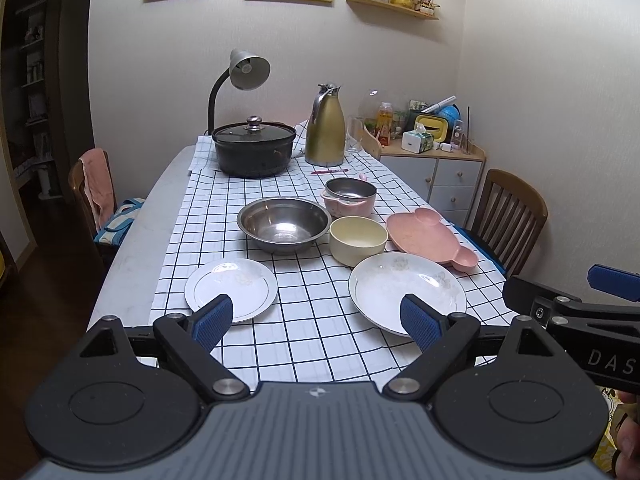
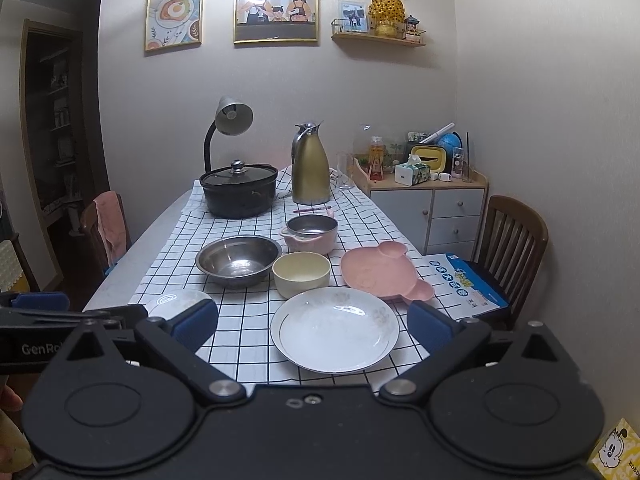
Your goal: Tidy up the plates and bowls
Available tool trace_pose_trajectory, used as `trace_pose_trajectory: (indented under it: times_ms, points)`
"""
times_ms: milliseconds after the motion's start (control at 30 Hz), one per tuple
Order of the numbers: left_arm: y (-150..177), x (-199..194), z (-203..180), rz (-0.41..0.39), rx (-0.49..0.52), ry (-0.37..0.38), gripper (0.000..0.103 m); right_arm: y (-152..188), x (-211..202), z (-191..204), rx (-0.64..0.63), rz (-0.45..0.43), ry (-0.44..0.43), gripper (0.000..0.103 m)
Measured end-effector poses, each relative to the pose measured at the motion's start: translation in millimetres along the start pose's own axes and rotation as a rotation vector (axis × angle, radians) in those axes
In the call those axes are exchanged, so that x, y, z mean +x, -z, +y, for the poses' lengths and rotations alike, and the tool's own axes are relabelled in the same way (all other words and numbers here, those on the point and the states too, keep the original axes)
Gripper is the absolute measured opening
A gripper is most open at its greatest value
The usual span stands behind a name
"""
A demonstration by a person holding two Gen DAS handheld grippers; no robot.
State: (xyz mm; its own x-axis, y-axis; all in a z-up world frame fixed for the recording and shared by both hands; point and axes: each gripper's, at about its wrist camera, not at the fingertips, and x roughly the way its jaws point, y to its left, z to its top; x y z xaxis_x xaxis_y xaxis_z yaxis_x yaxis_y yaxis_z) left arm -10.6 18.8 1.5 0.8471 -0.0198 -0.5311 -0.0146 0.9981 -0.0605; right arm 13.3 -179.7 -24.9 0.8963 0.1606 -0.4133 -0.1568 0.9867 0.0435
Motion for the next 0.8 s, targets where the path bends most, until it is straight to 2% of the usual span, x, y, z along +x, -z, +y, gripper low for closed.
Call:
trace_pose_trajectory:
  times_ms: [800]
  points:
    - [-2.0,4.0,2.8,-0.001,0.001,0.001,0.091,-1.5,2.1,0.8,-0.005,-0.001,-0.001,0.101]
